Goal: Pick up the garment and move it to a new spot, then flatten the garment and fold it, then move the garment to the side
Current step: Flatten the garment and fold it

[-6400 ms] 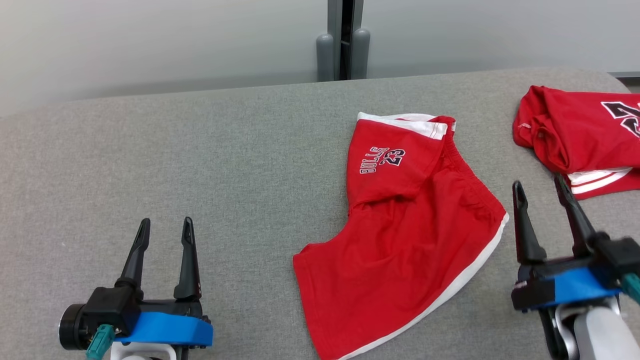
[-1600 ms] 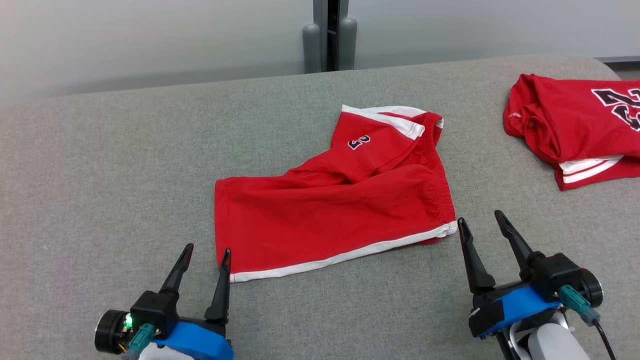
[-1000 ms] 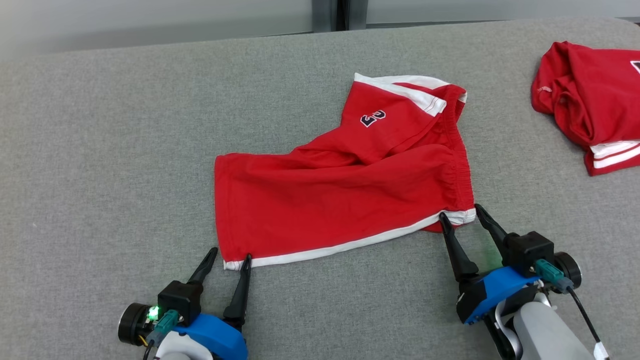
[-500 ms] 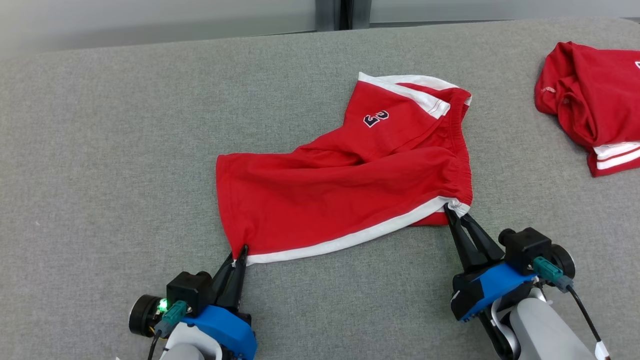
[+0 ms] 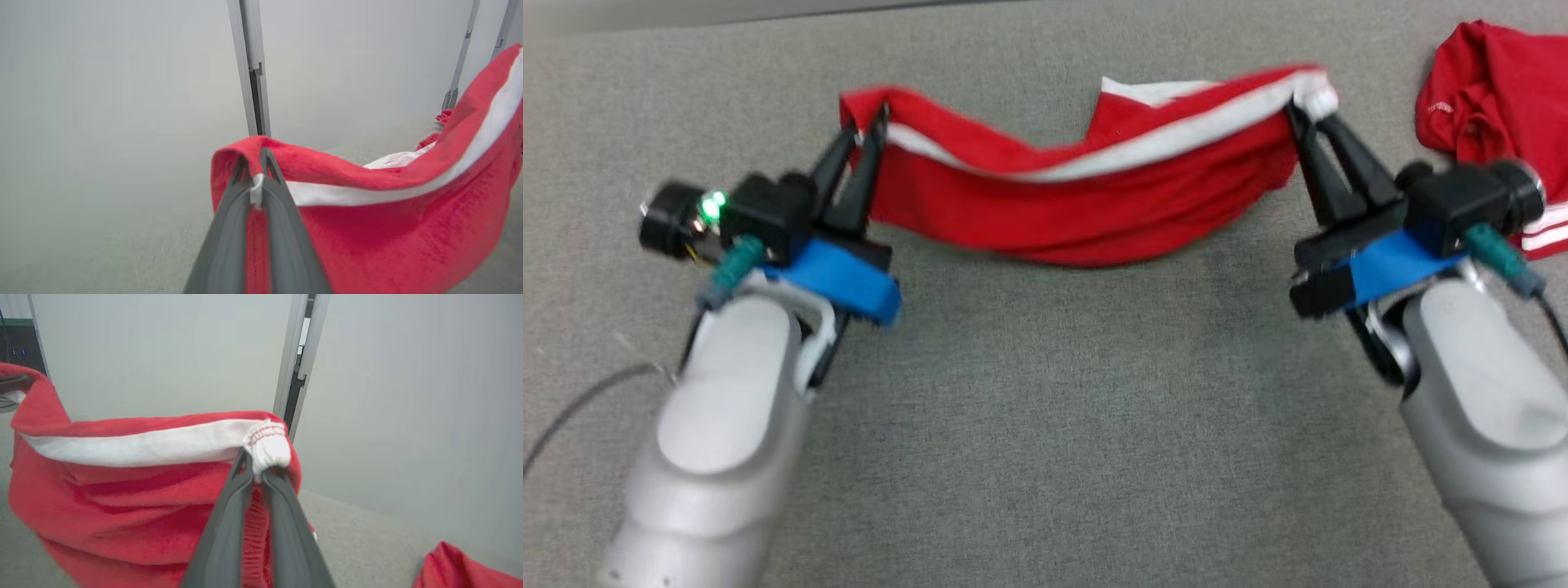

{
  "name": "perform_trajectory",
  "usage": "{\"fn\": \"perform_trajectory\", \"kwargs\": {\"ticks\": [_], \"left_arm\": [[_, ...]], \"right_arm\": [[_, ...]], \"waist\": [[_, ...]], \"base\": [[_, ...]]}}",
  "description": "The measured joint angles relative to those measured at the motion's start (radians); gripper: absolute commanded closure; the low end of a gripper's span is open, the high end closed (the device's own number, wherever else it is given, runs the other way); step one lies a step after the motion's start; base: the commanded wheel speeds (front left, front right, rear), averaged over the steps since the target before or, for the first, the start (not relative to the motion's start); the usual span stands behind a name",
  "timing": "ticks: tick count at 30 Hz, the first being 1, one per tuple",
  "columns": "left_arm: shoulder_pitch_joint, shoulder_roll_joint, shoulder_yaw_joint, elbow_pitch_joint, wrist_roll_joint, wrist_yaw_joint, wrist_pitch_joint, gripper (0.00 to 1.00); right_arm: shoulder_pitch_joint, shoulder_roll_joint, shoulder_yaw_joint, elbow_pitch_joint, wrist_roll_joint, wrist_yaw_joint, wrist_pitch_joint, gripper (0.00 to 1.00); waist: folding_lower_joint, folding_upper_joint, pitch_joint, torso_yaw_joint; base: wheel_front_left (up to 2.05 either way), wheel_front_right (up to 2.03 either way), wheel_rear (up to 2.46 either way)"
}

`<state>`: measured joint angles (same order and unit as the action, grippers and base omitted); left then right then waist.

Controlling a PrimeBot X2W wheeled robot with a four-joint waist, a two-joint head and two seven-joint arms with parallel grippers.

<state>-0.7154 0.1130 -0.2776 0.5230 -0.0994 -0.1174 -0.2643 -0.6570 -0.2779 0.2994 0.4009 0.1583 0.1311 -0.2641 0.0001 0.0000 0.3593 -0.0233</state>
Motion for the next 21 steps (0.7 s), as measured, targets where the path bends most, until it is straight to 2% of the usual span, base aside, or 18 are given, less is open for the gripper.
{"fn": "perform_trajectory", "kwargs": {"ticks": [7,12,17,21], "left_arm": [[-0.429,0.053,-0.024,0.077,0.033,-0.009,0.008,1.0],[-0.704,0.074,-0.047,0.151,0.041,-0.01,0.018,1.0],[-0.91,0.073,-0.054,0.238,0.031,-0.01,0.019,1.0],[-0.992,0.052,-0.068,0.263,0.027,-0.011,0.011,1.0]], "right_arm": [[-0.411,-0.043,0.079,0.08,-0.006,0.0,0.0,1.0],[-0.703,-0.051,0.096,0.158,0.018,0.0,0.001,1.0],[-0.895,-0.057,0.14,0.261,0.024,0.0,0.004,1.0],[-0.996,-0.052,0.161,0.318,0.057,0.0,0.002,1.0]], "waist": [[0.0001,0.0,0.105,-0.02],[0.0002,0.0,0.179,-0.033],[0.0003,0.0,0.211,-0.04],[0.0,0.0,0.207,-0.032]], "base": [[0.0,0.0,0.0],[0.0,0.0,0.0],[0.0,0.0,0.0],[0.0,0.0,0.0]]}}
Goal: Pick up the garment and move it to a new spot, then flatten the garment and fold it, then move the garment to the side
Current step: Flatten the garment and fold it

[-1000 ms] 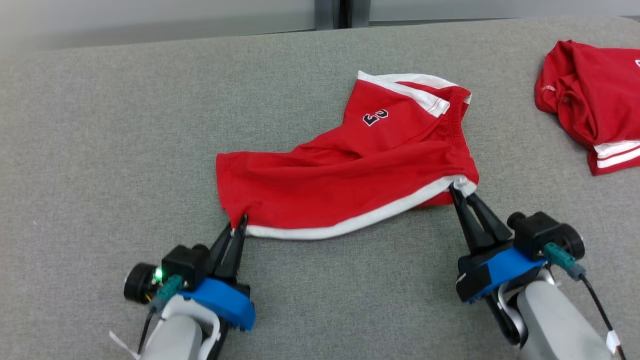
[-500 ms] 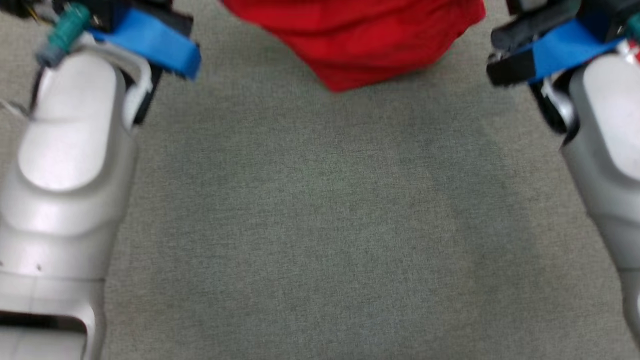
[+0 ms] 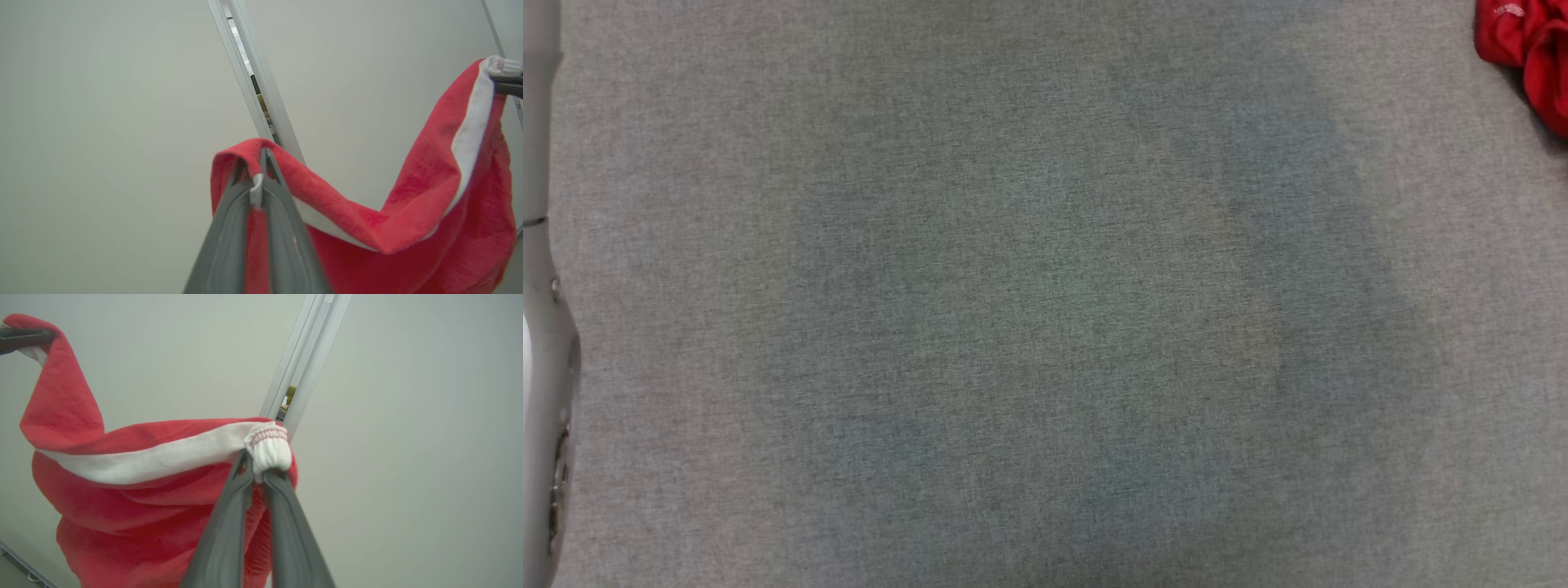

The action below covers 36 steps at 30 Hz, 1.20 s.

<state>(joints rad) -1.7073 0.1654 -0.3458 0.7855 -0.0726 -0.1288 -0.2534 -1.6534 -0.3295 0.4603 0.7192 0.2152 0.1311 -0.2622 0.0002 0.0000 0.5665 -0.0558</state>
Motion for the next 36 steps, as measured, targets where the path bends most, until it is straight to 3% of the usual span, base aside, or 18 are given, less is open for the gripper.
{"fn": "perform_trajectory", "kwargs": {"ticks": [9,14,17,24,30,36], "left_arm": [[0.059,0.012,-0.008,0.04,-0.045,-0.002,-0.007,1.0],[0.199,0.01,0.015,-0.029,-0.077,0.002,-0.008,1.0],[0.355,0.009,0.035,-0.107,-0.097,0.013,-0.008,1.0],[0.871,0.009,0.089,-0.355,-0.13,0.065,-0.008,1.0],[1.246,0.008,0.127,-0.473,-0.161,0.088,-0.008,1.0],[1.516,-0.025,0.151,-0.527,-0.191,0.114,-0.008,1.0]], "right_arm": [[0.063,-0.024,0.063,0.033,0.076,0.0,-0.002,1.0],[0.19,-0.037,0.066,-0.042,0.089,0.0,-0.002,1.0],[0.321,-0.04,0.051,-0.122,0.087,0.0,-0.002,1.0],[0.804,-0.05,0.034,-0.326,0.089,0.0,-0.002,1.0],[1.123,-0.053,0.042,-0.411,0.106,0.0,-0.002,1.0],[1.353,-0.047,0.039,-0.453,0.122,0.0,-0.002,1.0]], "waist": [[0.0,0.0,0.021,0.021],[0.0,0.0,0.029,0.035],[-0.0001,0.0,0.009,0.038],[-0.0003,0.0,-0.102,0.042],[-0.0004,0.0,-0.206,0.043],[-0.0006,0.0,-0.305,0.04]], "base": [[0.0,0.0,0.0],[0.0,0.0,0.0],[0.0,0.0,0.0],[0.0,0.0,0.0],[0.0,0.0,0.0],[0.0,0.0,0.0]]}}
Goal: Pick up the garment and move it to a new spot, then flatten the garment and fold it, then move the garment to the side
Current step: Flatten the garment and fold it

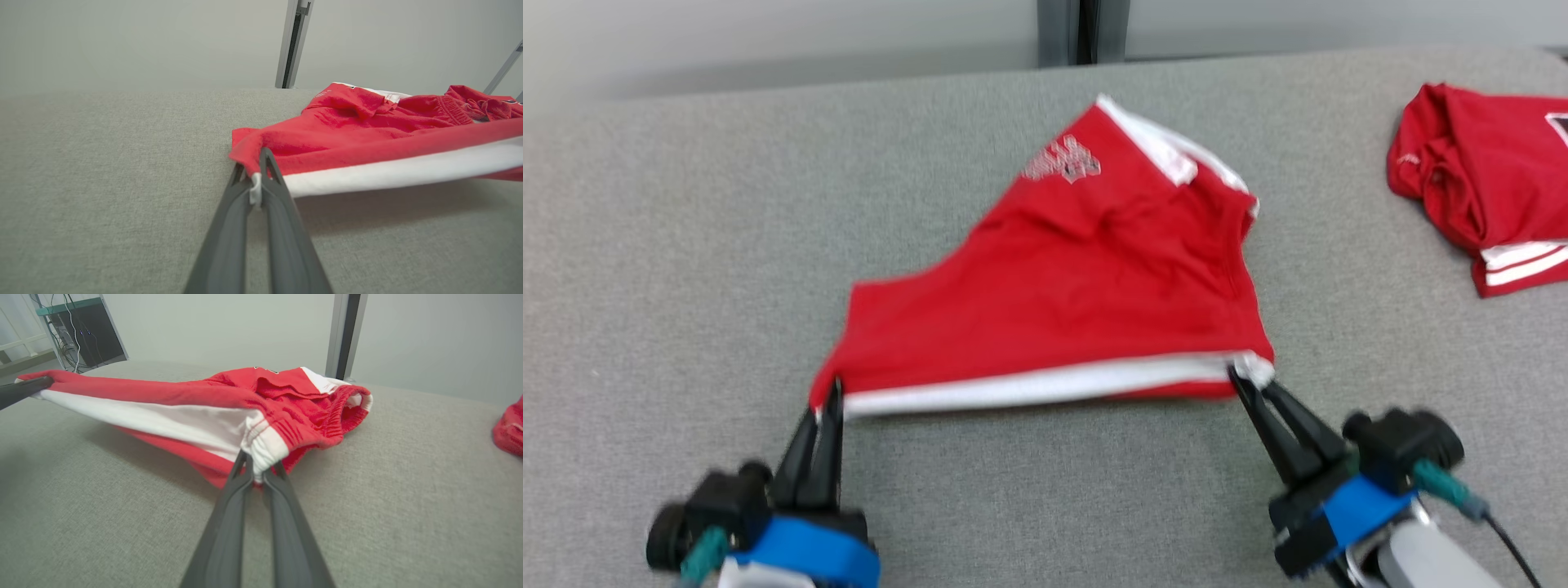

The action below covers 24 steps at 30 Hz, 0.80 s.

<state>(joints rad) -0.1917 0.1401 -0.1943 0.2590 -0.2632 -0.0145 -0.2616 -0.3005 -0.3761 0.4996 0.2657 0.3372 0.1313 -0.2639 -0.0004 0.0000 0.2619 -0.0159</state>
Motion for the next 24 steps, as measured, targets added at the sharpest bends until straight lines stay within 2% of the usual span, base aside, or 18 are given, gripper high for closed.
{"fn": "perform_trajectory", "kwargs": {"ticks": [6,12,19,24], "left_arm": [[0.166,-0.032,0.004,-0.026,-0.017,0.007,0.0,1.0],[0.239,-0.042,-0.015,-0.018,-0.016,0.0,0.0,1.0],[0.226,-0.039,-0.02,-0.005,0.0,-0.019,0.0,1.0],[0.121,-0.017,-0.034,-0.004,0.027,-0.048,0.0,1.0]], "right_arm": [[0.188,0.007,-0.054,-0.046,0.007,0.0,0.0,1.0],[0.306,0.016,-0.067,-0.069,0.006,0.0,0.0,1.0],[0.309,0.026,-0.09,-0.082,-0.003,0.0,0.0,1.0],[0.234,0.014,-0.1,-0.095,-0.026,0.0,0.0,1.0]], "waist": [[0.0001,0.0,-0.074,0.005],[0.0001,0.0,-0.128,0.007],[0.0003,0.0,-0.155,0.008],[0.0004,0.0,-0.156,0.014]], "base": [[0.0,0.0,0.0],[0.0,0.0,0.0],[0.0,0.0,0.0],[0.0,0.0,0.0]]}}
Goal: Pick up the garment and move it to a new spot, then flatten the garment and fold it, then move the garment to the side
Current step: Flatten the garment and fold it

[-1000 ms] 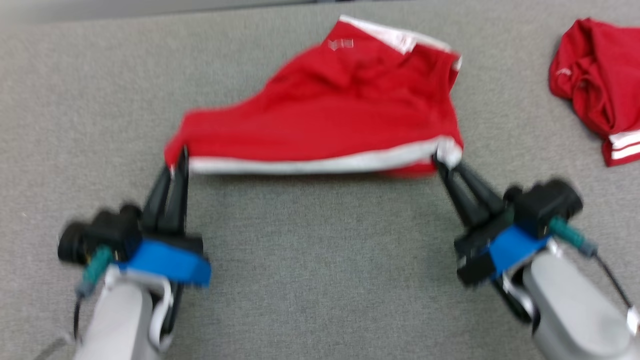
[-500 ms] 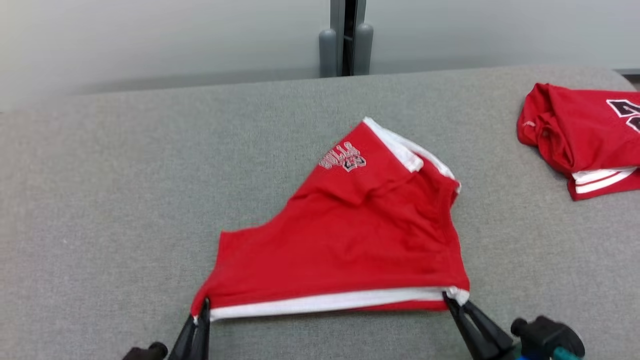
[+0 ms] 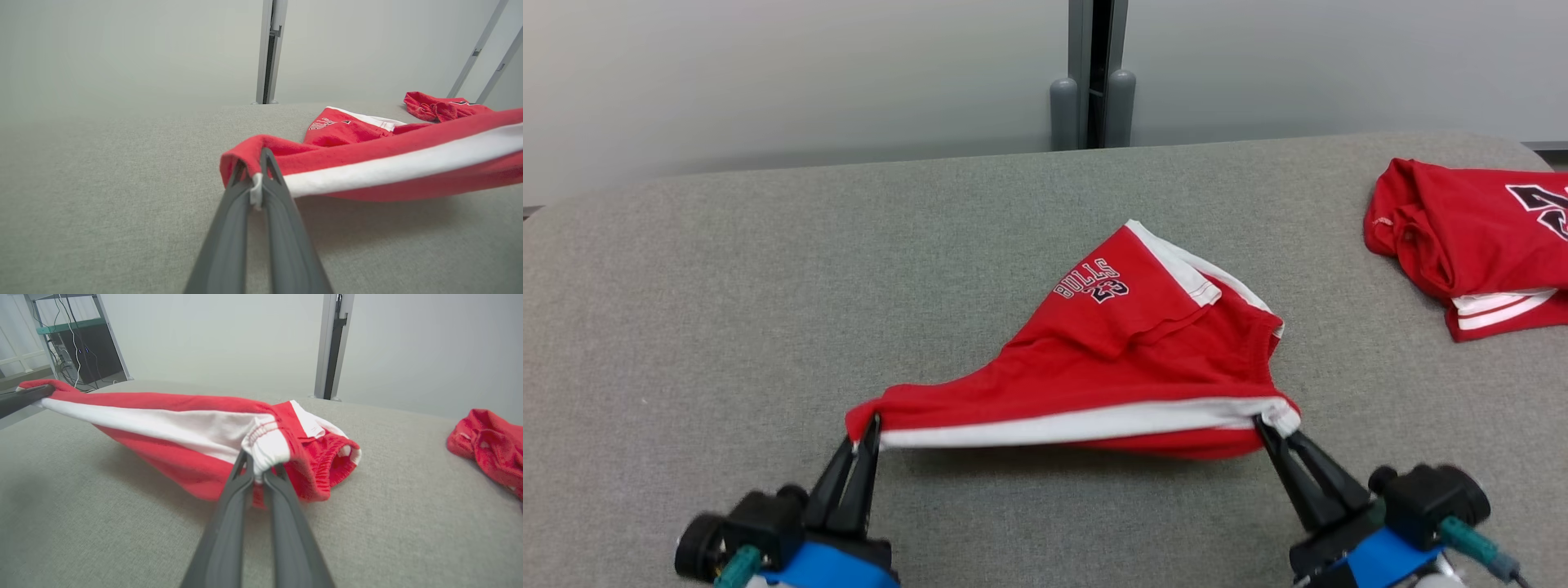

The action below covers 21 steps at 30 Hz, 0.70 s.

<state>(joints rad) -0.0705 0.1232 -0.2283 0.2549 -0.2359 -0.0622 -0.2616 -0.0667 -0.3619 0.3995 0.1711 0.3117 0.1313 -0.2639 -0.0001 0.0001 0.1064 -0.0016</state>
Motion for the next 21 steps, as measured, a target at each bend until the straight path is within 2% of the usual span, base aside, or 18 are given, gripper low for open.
{"fn": "perform_trajectory", "kwargs": {"ticks": [5,11,17,21], "left_arm": [[-0.217,0.041,-0.021,0.017,0.042,-0.026,0.004,1.0],[-0.547,0.076,-0.035,0.071,0.057,-0.048,0.035,1.0],[-0.868,0.113,-0.039,0.186,0.066,-0.06,0.058,1.0],[-1.072,0.105,-0.05,0.279,0.052,-0.064,0.064,1.0]], "right_arm": [[-0.187,-0.022,0.01,-0.018,-0.007,0.0,0.009,1.0],[-0.518,-0.041,0.053,0.02,-0.012,0.0,0.034,1.0],[-0.903,-0.038,0.105,0.195,0.056,0.0,0.047,1.0],[-1.12,-0.008,0.125,0.332,0.127,0.0,0.052,1.0]], "waist": [[0.0002,0.0,0.023,-0.004],[0.0003,0.0,0.076,-0.016],[0.0004,0.0,0.15,-0.033],[0.0004,0.0,0.202,-0.04]], "base": [[0.0,0.0,0.0],[0.0,0.0,0.0],[0.0,0.0,0.0],[0.0,0.0,0.0]]}}
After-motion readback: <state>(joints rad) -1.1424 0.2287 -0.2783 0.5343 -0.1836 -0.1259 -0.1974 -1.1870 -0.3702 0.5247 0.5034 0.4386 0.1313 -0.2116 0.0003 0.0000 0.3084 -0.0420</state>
